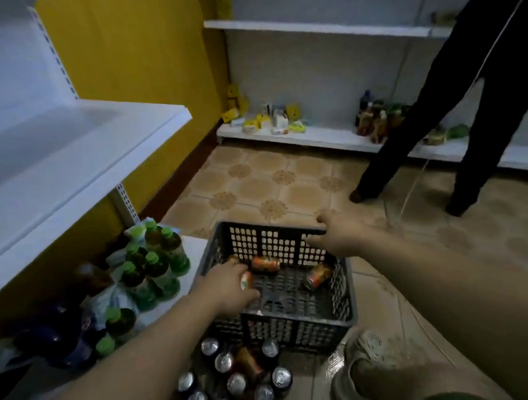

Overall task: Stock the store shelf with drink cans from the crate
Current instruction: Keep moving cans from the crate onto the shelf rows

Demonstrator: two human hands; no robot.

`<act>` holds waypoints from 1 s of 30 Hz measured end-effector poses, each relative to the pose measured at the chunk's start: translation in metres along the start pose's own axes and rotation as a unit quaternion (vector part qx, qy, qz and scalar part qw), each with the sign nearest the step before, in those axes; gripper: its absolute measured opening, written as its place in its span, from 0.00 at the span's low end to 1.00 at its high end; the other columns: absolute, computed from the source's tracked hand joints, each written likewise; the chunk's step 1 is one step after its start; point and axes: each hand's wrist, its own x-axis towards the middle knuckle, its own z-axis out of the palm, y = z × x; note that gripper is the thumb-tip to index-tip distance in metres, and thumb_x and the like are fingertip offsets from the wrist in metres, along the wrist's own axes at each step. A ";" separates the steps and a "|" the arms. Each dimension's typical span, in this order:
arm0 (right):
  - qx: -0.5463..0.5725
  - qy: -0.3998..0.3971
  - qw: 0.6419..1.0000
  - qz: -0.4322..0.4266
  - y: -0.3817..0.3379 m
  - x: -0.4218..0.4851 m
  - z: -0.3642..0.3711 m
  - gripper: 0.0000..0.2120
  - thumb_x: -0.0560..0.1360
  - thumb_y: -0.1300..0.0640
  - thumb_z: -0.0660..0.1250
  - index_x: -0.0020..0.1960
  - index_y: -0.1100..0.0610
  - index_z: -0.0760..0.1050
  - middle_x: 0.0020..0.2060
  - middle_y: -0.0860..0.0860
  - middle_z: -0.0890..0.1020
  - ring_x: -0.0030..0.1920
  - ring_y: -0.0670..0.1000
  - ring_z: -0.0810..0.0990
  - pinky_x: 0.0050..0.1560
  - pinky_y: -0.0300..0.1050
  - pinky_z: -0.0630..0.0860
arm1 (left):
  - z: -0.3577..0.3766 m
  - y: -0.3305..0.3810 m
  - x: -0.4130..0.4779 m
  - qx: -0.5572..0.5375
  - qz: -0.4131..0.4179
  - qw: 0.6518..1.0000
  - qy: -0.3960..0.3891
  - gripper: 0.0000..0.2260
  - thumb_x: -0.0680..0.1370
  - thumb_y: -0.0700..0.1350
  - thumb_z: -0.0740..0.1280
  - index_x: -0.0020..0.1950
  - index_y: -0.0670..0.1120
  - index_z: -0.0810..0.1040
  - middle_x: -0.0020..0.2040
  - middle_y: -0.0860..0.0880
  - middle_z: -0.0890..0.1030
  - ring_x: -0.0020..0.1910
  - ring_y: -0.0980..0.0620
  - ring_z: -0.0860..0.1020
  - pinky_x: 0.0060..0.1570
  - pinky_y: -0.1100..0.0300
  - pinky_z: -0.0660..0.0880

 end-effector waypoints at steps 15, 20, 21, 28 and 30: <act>0.060 -0.217 0.973 0.049 0.050 0.268 0.209 0.35 0.79 0.40 0.59 0.77 0.59 0.56 0.72 0.58 0.66 0.68 0.58 0.69 0.64 0.48 0.70 | 0.134 -0.100 0.253 -0.074 -0.138 0.984 -0.089 0.23 0.72 0.59 0.67 0.63 0.52 0.73 0.60 0.47 0.76 0.58 0.45 0.75 0.59 0.48 0.73; 0.136 -0.281 0.948 0.067 0.019 0.322 0.298 0.35 0.79 0.41 0.61 0.77 0.59 0.56 0.73 0.58 0.65 0.66 0.57 0.70 0.61 0.48 0.70 | 0.159 -0.143 0.302 -0.013 -0.159 0.982 -0.103 0.26 0.74 0.59 0.66 0.69 0.51 0.68 0.67 0.46 0.71 0.64 0.44 0.70 0.64 0.46 0.68; 0.151 -0.281 0.945 0.069 0.014 0.325 0.306 0.35 0.79 0.41 0.61 0.77 0.59 0.56 0.73 0.58 0.65 0.67 0.57 0.70 0.60 0.47 0.70 | 0.162 -0.145 0.307 -0.007 -0.155 0.982 -0.112 0.28 0.74 0.59 0.66 0.70 0.50 0.67 0.68 0.46 0.70 0.65 0.44 0.69 0.64 0.46 0.68; 0.354 -0.247 0.889 0.152 -0.035 0.378 0.398 0.33 0.75 0.47 0.69 0.73 0.59 0.62 0.65 0.57 0.75 0.61 0.58 0.76 0.61 0.53 0.74 | 0.193 -0.169 0.345 0.035 -0.115 0.987 -0.109 0.32 0.74 0.61 0.63 0.75 0.53 0.59 0.74 0.49 0.61 0.70 0.43 0.63 0.66 0.45 0.63; 0.406 -0.234 0.862 0.196 -0.046 0.385 0.421 0.41 0.73 0.49 0.72 0.76 0.59 0.52 0.67 0.58 0.71 0.63 0.60 0.74 0.63 0.55 0.72 | 0.201 -0.174 0.351 0.041 -0.113 0.984 -0.130 0.33 0.74 0.62 0.63 0.75 0.54 0.57 0.75 0.48 0.60 0.70 0.42 0.63 0.65 0.43 0.62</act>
